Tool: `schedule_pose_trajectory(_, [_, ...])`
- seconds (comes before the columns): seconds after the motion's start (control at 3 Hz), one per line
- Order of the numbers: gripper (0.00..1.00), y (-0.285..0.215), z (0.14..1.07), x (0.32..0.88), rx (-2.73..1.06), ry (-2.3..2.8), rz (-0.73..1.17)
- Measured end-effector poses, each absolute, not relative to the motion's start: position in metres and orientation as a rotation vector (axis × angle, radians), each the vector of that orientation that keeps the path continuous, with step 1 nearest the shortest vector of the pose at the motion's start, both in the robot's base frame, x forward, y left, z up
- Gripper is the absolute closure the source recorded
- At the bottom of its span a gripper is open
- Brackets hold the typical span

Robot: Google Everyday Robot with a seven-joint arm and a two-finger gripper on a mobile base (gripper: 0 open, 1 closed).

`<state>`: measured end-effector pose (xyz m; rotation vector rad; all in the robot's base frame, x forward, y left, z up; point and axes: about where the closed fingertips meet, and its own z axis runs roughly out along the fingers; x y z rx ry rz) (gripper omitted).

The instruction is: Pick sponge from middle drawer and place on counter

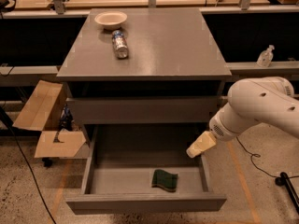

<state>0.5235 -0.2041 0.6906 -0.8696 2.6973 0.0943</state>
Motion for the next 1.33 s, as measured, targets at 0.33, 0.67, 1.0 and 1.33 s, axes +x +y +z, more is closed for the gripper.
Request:
schedule_pose_trajectory(0.33, [0.00, -0.204, 0.665, 0.527, -0.770, 2.728, 0.180])
schedule_pose_trajectory(0.67, [0.00, -0.199, 0.637, 0.534, -0.707, 2.747, 0.298])
schedule_pose_trajectory(1.0, [0.00, -0.188, 0.609, 0.536, -0.702, 2.767, 0.398])
schedule_pose_trajectory(1.33, [0.00, -0.173, 0.580, 0.535, -0.743, 2.781, 0.479])
